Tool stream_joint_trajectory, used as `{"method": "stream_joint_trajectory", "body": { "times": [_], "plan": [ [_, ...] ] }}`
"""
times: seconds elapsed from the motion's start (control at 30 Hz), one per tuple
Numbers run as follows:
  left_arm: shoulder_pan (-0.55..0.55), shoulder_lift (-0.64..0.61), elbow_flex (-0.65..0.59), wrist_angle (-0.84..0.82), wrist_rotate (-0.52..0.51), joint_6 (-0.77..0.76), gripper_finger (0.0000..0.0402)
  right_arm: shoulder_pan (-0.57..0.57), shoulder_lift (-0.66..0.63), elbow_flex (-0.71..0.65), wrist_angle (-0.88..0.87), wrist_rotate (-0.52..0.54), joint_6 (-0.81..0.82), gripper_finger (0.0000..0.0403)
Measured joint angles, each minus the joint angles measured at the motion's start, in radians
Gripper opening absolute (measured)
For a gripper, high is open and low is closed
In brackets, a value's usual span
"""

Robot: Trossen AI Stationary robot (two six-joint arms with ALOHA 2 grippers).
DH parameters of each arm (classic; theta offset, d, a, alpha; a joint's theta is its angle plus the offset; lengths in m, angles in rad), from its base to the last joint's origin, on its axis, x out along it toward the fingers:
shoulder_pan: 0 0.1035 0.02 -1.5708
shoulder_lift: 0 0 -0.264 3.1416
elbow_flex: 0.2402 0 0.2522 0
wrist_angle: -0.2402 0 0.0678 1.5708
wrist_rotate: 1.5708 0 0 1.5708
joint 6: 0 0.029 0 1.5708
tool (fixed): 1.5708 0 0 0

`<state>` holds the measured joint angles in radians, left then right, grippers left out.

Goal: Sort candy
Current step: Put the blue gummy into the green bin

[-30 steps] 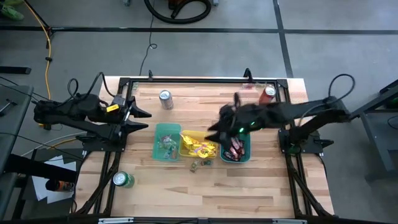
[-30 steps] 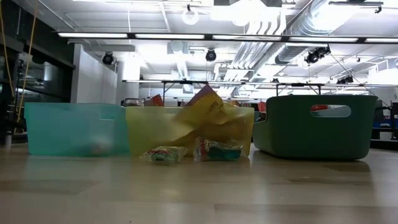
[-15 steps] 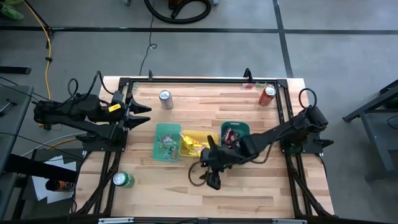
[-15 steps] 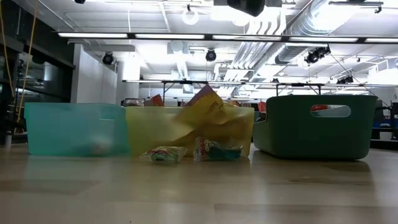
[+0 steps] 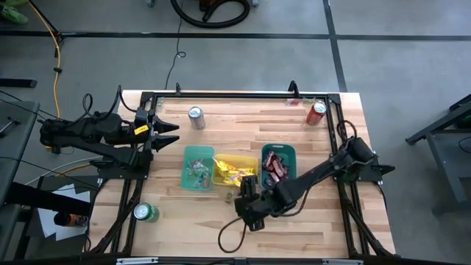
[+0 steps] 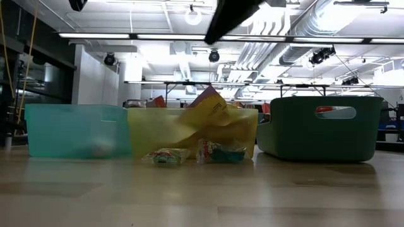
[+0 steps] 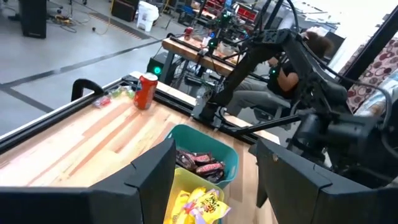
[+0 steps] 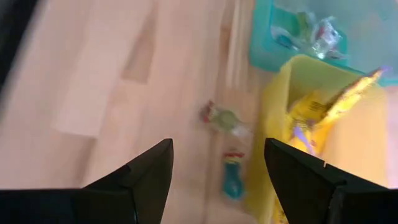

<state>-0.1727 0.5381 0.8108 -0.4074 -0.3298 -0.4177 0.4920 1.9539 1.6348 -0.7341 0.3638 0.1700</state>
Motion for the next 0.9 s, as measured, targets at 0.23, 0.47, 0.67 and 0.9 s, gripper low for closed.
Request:
{"method": "stream_joint_trajectory", "body": {
  "times": [0.23,0.47,0.67,0.9],
  "plan": [
    [0.000,0.000,0.000,-0.022,-0.012,-0.002,0.0211,0.023,0.076,0.000,-0.015,0.053,-0.048,0.0248],
    [0.000,0.000,0.000,-0.052,-0.022,-0.021,0.0211,0.026,0.170,0.000,-0.001,0.091,-0.047,0.0248],
    [0.000,0.000,0.000,-0.067,-0.022,-0.027,0.0211,0.005,0.249,0.000,-0.003,0.149,-0.019,0.0248],
    [0.000,0.000,0.000,-0.067,-0.022,-0.027,0.0211,-0.011,0.278,0.002,-0.017,0.161,0.068,0.0240]
  ]
}}
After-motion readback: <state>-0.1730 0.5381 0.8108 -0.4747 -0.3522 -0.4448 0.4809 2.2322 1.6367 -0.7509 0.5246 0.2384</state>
